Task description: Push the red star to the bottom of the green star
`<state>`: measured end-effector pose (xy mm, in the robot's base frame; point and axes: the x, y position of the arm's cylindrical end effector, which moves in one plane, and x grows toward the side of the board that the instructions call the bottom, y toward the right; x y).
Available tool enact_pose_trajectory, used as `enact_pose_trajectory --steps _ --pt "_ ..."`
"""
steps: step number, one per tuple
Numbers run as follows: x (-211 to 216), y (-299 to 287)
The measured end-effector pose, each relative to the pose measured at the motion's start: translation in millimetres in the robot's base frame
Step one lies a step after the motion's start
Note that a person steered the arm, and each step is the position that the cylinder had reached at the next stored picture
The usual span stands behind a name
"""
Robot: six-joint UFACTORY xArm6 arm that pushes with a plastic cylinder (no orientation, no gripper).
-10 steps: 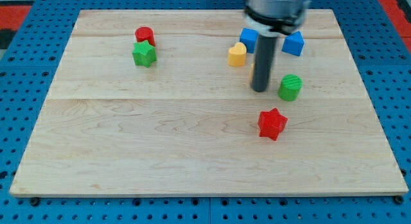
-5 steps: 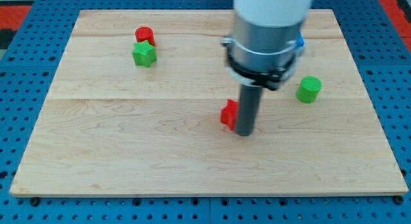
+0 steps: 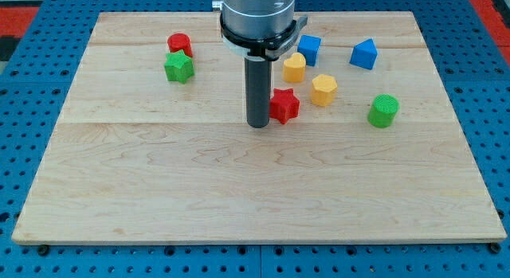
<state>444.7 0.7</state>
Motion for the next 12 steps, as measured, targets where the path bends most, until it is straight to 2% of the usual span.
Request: enact_pose_trajectory --steps 5,7,8,10,12 --pt "3.9 -22.7" --pt "46.7 -35.8" --pt "52.3 -19.7" --pt "41.6 39.4" --pt "-11.7 53.5"
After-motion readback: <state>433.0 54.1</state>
